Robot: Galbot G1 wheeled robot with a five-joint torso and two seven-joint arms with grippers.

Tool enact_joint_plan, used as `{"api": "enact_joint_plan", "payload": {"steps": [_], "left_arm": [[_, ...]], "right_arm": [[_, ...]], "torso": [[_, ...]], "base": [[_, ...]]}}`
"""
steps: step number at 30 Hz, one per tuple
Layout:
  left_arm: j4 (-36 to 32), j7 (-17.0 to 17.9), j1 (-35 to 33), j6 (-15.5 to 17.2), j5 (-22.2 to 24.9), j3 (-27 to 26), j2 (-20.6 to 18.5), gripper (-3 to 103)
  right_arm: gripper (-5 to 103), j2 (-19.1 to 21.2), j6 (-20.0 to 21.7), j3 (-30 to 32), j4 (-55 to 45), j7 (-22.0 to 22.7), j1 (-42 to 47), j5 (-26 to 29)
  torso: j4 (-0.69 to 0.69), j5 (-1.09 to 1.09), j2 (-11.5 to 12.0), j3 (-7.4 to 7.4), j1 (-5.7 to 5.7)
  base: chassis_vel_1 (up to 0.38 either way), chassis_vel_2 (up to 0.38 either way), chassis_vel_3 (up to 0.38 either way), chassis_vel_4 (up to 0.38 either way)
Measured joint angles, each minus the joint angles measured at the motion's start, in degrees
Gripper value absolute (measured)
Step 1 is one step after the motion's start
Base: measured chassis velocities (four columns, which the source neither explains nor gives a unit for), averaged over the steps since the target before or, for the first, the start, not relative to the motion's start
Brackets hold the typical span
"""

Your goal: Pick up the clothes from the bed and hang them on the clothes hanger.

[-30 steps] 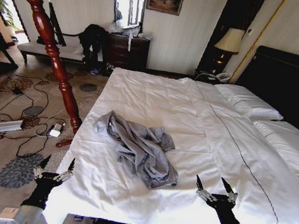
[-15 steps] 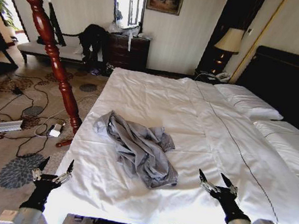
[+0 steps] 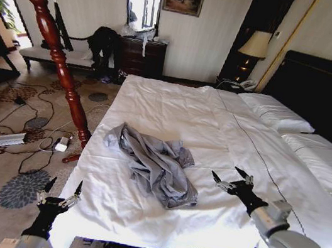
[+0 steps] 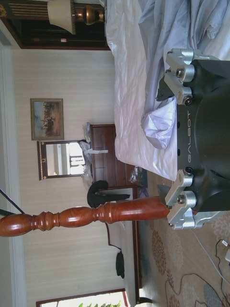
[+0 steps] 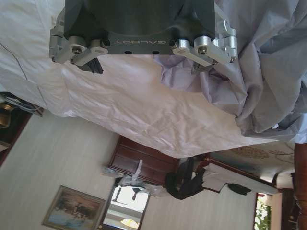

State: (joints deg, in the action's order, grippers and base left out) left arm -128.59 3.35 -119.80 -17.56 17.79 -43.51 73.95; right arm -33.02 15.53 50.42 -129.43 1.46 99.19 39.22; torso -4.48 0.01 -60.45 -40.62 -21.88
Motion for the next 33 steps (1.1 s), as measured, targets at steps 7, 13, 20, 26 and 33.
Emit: {"api": "enact_joint_plan", "payload": {"steps": [7, 13, 20, 26, 33], "left_arm": [[0.5, -0.1, -0.5, -0.1, -0.4, -0.3, 0.7, 99], [0.5, -0.2, -0.8, -0.1, -1.1, -0.4, 1.6, 99], [0.5, -0.2, -0.5, 0.7, -1.9, -0.5, 1.7, 99], [1.1, 0.2, 0.6, 1.6, -2.4, -0.2, 1.4, 99], [1.3, 0.3, 0.8, 1.8, -2.0, -0.3, 1.4, 99]], "right_arm": [[100, 6.2, 3.4, -11.4, 4.9, 1.1, -16.1, 15.1], [100, 1.7, 6.9, -28.3, 9.5, 2.8, -34.6, 20.8], [100, -5.1, 7.5, -36.4, 14.7, 2.2, -36.0, 13.0], [100, -8.5, 6.8, -39.8, 18.5, 1.1, -34.5, 5.3], [92, -10.6, 6.9, -41.9, 19.5, 0.4, -34.6, 6.5]], "torso": [[0.03, -0.03, 0.0, 0.00, -0.01], [0.05, -0.02, 0.0, -0.01, -0.01], [0.01, -0.03, 0.0, 0.00, 0.00], [-0.01, -0.01, 0.0, 0.00, 0.00], [0.01, -0.02, 0.0, 0.00, 0.00]], "base": [[0.000, 0.000, 0.000, 0.000], [0.000, 0.000, 0.000, 0.000], [0.000, 0.000, 0.000, 0.000], [0.000, 0.000, 0.000, 0.000], [0.000, 0.000, 0.000, 0.000]]}}
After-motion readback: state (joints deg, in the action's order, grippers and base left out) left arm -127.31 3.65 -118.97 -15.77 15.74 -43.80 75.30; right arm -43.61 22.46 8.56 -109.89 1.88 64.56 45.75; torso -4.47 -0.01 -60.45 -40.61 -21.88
